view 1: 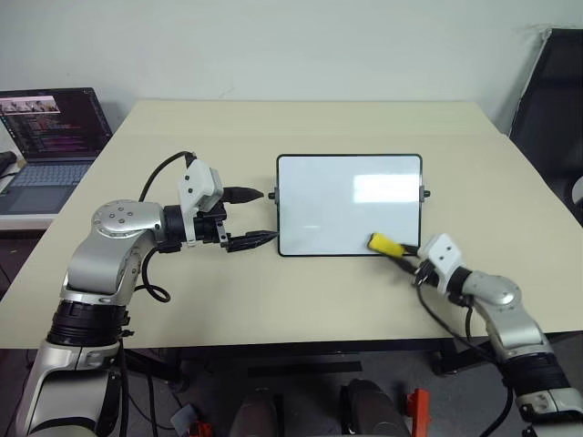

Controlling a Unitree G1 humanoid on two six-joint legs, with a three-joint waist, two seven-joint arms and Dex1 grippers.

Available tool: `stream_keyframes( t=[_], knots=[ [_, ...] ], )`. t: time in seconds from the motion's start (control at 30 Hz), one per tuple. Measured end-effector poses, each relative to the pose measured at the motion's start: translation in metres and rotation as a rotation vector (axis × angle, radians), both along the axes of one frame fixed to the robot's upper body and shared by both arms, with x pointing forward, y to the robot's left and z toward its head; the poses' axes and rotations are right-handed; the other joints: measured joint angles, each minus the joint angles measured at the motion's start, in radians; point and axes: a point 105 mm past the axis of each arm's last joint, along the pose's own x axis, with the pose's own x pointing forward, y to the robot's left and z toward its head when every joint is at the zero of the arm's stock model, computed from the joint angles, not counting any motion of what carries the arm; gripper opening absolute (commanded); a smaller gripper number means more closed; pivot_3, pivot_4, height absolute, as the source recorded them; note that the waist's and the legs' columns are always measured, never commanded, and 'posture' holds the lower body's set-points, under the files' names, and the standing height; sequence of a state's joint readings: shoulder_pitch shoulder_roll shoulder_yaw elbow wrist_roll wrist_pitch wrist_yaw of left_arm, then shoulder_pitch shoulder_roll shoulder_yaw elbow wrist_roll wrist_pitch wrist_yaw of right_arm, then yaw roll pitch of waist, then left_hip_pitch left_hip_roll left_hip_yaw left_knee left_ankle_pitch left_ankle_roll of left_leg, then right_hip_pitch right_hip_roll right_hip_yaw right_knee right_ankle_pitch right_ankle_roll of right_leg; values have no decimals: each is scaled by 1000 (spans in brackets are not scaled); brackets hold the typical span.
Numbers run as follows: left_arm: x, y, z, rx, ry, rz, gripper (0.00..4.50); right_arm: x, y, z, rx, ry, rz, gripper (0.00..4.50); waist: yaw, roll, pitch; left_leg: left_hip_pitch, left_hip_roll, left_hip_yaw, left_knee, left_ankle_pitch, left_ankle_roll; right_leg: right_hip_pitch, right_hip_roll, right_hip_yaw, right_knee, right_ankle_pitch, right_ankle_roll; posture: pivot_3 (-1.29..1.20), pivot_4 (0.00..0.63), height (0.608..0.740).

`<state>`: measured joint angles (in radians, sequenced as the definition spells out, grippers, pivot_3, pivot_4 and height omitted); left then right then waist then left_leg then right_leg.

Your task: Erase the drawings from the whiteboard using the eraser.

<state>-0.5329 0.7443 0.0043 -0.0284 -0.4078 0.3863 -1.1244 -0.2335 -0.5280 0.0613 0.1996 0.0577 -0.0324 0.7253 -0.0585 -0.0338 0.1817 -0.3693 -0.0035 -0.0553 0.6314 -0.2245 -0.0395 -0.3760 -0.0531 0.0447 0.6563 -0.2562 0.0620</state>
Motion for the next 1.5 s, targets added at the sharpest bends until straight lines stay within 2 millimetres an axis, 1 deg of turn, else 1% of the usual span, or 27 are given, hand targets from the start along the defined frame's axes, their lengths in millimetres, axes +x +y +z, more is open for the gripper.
stream_keyframes(
  t=[0.07,0.2,0.27,0.3,0.33,0.37,0.4,0.43,0.47,0.5,0.53,0.57,0.6,0.67,0.7,0.73,0.83,0.9,0.97,1.07,1.27,1.33,1.37,1.4,1.43,1.5],
  knots=[
    [0,0,0,0,-1,0,4500,1,0,-1,2,5,-11,966,0,0,0,5,0,0,0,0,0,4,0,0,0,0,0,0,150,740],
    [0,0,0,1,-1,0,4500,1,0,1,15,13,-17,966,1,-1,0,4,0,1,-1,0,0,3,0,1,0,0,0,0,150,740],
    [0,-1,0,-1,-2,-2,4500,0,-3,10,89,38,-33,966,2,0,1,2,0,0,-1,0,0,2,0,1,0,0,0,0,150,740],
    [0,-1,1,-4,-3,-4,4500,-1,-9,21,162,53,-55,966,5,2,2,0,0,0,-1,0,0,0,0,0,0,0,0,0,150,740],
    [0,-2,2,-6,-5,-7,4500,-2,-18,38,225,47,-73,966,8,4,4,-5,-1,0,-1,0,0,-4,-1,1,0,1,2,0,150,740],
    [1,-3,4,-9,-11,-12,4500,-4,-36,68,294,18,-99,966,13,9,6,-12,-2,-1,1,0,0,-11,-2,1,1,4,8,0,150,740],
    [1,-3,5,-11,-13,-14,4500,-7,-54,92,326,-22,-127,966,19,10,6,-16,-2,-1,1,0,0,-14,-2,0,1,7,4,0,150,740],
    [0,-4,5,-13,-12,-16,4500,-11,-71,116,348,-69,-156,966,25,10,6,-16,-2,-2,0,0,0,-14,-2,-1,0,7,4,0,150,740],
    [0,-5,5,-20,-10,-21,4500,-16,-91,145,364,-143,-197,966,29,9,6,-16,-2,-3,-1,0,0,-13,-1,-3,-1,6,3,0,150,740],
    [0,-8,5,-32,-9,-28,4500,-18,-105,162,374,-200,-237,966,31,9,6,-16,-2,-4,-3,0,0,-13,-1,-4,-4,6,2,0,150,740],
    [0,-12,3,-43,-4,-41,4500,-19,-118,172,379,-237,-289,966,31,8,5,-17,-1,-4,-4,0,0,-12,0,-5,-7,6,2,0,150,740],
    [-1,-18,1,-51,6,-58,4500,-17,-132,173,387,-249,-356,966,31,8,5,-18,-1,-4,-4,-1,0,-12,0,-5,-9,6,2,0,150,740],
    [-1,-24,-2,-64,18,-73,4500,-14,-149,167,387,-239,-445,966,31,8,5,-18,-1,-4,-4,-1,0,-12,0,-4,-10,6,2,0,150,740],
    [-3,-38,-8,-92,48,-111,4500,-7,-185,140,391,-172,-660,966,31,8,5,-22,-2,-2,-3,-1,0,-14,-1,-3,-11,7,4,0,150,740],
    [-4,-42,-10,-104,58,-123,4500,-6,-194,124,388,-123,-722,966,30,8,5,-23,-2,-2,-2,-1,0,-15,-1,-2,-11,7,4,0,150,740],
    [-5,-47,-11,-112,61,-135,4500,-6,-197,111,376,-76,-755,966,30,8,5,-23,-2,-1,-2,-1,0,-15,-1,-2,-11,7,4,0,150,740],
    [-10,-57,-12,-117,70,-170,4500,-2,-193,80,302,46,-793,966,18,10,6,-22,-2,-1,-3,0,0,-15,-1,-1,-10,7,4,0,150,740],
    [-12,-60,-11,-119,69,-184,4500,0,-192,65,268,108,-833,966,13,10,6,-22,-2,-1,-2,0,0,-15,-1,-1,-10,7,4,0,150,740],
    [-12,-61,-12,-119,71,-185,4500,5,-189,60,258,138,-847,966,10,10,6,-22,-2,-1,-2,0,0,-15,-1,-1,-10,7,5,0,150,740],
    [-13,-61,-13,-119,72,-184,4500,11,-191,61,259,152,-877,966,11,10,6,-22,-2,-1,-2,0,0,-15,-1,-1,-10,7,5,0,150,740],
    [-13,-55,-17,-109,83,-161,4500,11,-191,47,258,217,-891,966,16,10,6,-23,-2,-1,-2,0,0,-15,-1,-2,-11,7,5,0,150,740],
    [-12,-54,-17,-107,81,-151,4500,12,-192,45,260,223,-900,1691,16,10,6,-23,-2,-1,-2,0,0,-15,-1,-2,-11,7,5,0,150,740],
    [-12,-54,-17,-108,80,-149,4500,14,-192,46,265,221,-904,1856,15,10,6,-22,-2,-1,-2,0,0,-15,-1,-2,-11,7,5,0,150,740],
    [-12,-53,-17,-108,80,-148,4500,15,-193,47,267,218,-910,2178,15,10,6,-22,-2,-1,-2,0,0,-15,-1,-2,-11,7,5,0,150,740],
    [-12,-53,-17,-109,80,-147,4500,16,-193,48,269,213,-914,2595,15,10,6,-22,-2,-1,-2,0,0,-15,-1,-2,-11,7,5,0,150,740],
    [-12,-52,-17,-108,80,-144,4500,16,-193,49,270,210,-916,3246,16,10,6,-23,-2,-1,-2,0,0,-15,-1,-2,-11,7,5,0,150,740]
  ],
)
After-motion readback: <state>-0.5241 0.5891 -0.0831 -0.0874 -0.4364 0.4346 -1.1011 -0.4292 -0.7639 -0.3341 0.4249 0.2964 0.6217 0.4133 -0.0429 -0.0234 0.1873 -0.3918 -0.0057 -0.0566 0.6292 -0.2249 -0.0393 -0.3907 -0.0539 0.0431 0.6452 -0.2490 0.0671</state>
